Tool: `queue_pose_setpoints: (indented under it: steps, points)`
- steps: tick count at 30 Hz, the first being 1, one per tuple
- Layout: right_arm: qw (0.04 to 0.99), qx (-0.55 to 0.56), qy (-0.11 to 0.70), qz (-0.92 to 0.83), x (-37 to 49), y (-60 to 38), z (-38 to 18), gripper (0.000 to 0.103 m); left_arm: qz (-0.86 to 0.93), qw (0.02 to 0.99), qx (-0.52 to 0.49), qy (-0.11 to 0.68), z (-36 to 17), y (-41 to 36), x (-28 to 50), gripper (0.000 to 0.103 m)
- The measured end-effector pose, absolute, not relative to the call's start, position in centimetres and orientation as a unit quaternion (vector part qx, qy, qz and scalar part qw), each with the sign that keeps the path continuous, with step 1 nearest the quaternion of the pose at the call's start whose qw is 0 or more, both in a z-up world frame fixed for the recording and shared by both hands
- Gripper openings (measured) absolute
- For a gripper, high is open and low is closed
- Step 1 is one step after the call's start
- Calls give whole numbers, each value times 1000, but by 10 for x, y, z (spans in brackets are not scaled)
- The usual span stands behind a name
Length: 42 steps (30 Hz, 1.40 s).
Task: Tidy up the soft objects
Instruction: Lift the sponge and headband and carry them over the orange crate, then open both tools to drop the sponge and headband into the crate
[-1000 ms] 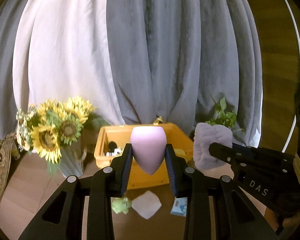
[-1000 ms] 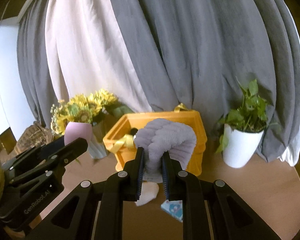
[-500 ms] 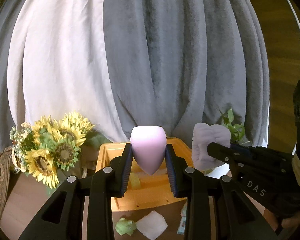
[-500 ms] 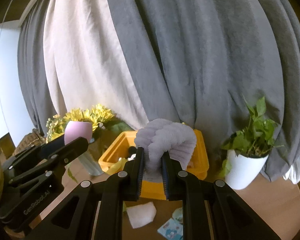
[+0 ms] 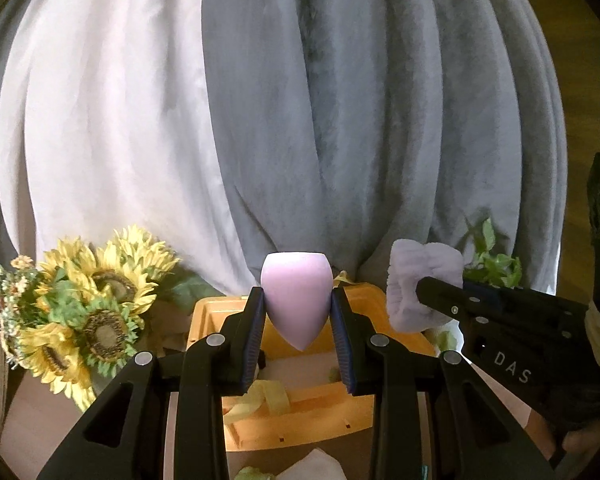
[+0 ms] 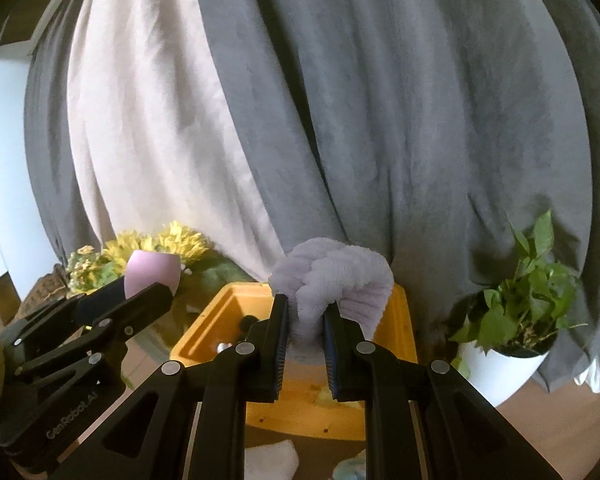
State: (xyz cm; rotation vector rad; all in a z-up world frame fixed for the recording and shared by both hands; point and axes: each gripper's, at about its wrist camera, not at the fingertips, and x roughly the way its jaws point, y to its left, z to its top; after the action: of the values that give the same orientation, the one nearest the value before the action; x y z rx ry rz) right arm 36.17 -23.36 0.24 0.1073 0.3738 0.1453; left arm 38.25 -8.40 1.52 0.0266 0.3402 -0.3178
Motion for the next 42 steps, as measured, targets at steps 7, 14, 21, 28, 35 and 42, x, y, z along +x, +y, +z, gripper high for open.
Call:
queue_pose_setpoints:
  steps: [7,14,21,28,35,42]
  points:
    - [973,58,209,73,397,-239,-13,18,-152,970,18,191,-1,-93,416,32]
    - [967,55,237,78,432,-236,-30,18,-146,965,19,217,-21,-96,446,32]
    - [956,52,275,83,466,-233,-49,18,-140,960,29,241,-39,-100,473,32]
    - [941,52,323,91,493,-232,-68,18,-135,954,44,263,-57,-105,493,33]
    - [926,59,359,95,508,-234,-81,22,-130,949,44,283,-67,-107,505,35]
    - [922,59,372,88,512,-235,-86,34,-115,950,50,286,-69,-104,501,53]
